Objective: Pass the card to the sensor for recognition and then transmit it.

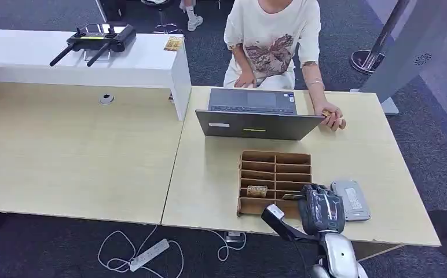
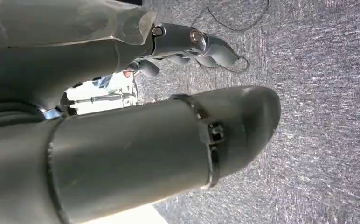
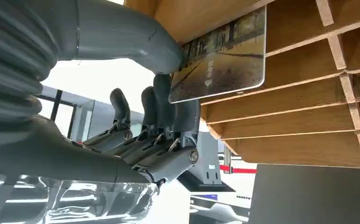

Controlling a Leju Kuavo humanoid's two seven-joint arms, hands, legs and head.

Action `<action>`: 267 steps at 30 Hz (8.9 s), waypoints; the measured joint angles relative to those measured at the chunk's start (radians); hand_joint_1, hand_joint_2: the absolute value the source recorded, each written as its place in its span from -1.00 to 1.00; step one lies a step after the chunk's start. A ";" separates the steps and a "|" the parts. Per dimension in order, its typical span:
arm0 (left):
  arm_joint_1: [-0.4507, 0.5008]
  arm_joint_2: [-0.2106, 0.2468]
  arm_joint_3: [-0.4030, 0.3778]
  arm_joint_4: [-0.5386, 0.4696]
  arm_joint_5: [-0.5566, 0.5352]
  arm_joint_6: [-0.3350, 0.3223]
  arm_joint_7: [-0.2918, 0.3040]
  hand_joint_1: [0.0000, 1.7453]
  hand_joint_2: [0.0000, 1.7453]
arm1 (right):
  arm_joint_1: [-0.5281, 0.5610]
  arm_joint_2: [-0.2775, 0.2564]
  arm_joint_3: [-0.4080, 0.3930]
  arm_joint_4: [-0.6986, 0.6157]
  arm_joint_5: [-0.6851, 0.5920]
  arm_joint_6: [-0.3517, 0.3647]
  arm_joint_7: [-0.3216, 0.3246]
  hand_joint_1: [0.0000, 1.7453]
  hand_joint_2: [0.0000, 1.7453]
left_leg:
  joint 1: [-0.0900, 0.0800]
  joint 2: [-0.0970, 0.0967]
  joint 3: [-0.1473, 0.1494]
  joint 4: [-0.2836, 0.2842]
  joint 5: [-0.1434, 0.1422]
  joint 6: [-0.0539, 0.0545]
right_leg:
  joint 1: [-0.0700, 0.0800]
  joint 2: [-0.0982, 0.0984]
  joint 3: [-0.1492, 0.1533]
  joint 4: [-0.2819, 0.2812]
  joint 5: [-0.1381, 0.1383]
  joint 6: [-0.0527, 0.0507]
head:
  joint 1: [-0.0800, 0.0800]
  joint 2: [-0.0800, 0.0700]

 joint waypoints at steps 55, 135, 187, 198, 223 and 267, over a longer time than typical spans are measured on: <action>-0.010 0.001 -0.053 0.000 0.000 -0.003 -0.009 -1.00 -1.00 | -0.003 -0.001 -0.008 -0.006 -0.169 -0.017 -0.118 0.98 1.00 | 0.000 0.000 0.000 0.000 0.000 0.000 | 0.000 0.000 0.000 0.000 0.000 0.000 | 0.000 0.000; -0.034 0.002 -0.170 0.000 0.000 -0.017 -0.018 -1.00 -1.00 | 0.008 0.042 -0.066 -0.174 -0.187 -0.287 -0.258 1.00 1.00 | -0.001 -0.001 -0.001 0.000 0.000 0.000 | -0.001 0.000 0.000 0.000 0.000 0.000 | 0.000 0.000; -0.049 0.010 -0.275 0.000 0.000 -0.027 -0.045 -1.00 -1.00 | -0.517 0.041 0.031 0.100 -0.235 -0.383 -0.248 1.00 1.00 | 0.000 -0.002 -0.002 0.000 0.002 0.002 | -0.001 -0.002 0.000 0.001 0.000 0.000 | 0.000 0.000; -0.050 0.015 -0.312 0.000 0.000 -0.033 -0.063 -1.00 -1.00 | -0.729 0.041 0.031 0.378 -0.264 -0.354 -0.223 1.00 1.00 | 0.000 -0.002 -0.002 0.000 0.002 0.002 | -0.001 -0.003 0.000 0.001 0.001 0.001 | 0.000 0.000; -0.050 0.018 -0.340 0.000 0.000 -0.030 -0.076 -1.00 -1.00 | -0.997 0.042 0.015 0.794 -0.363 -0.267 -0.222 1.00 1.00 | 0.000 -0.002 -0.003 0.001 0.002 0.002 | -0.001 -0.003 -0.001 0.001 0.001 0.001 | 0.000 0.000; -0.045 0.026 -0.426 0.000 0.000 -0.024 -0.105 -1.00 -1.00 | -1.131 0.047 0.028 1.044 -0.289 -0.085 -0.135 -1.00 1.00 | 0.000 -0.002 -0.003 0.001 0.002 0.002 | 0.000 -0.003 -0.001 0.001 0.001 0.001 | 0.000 0.000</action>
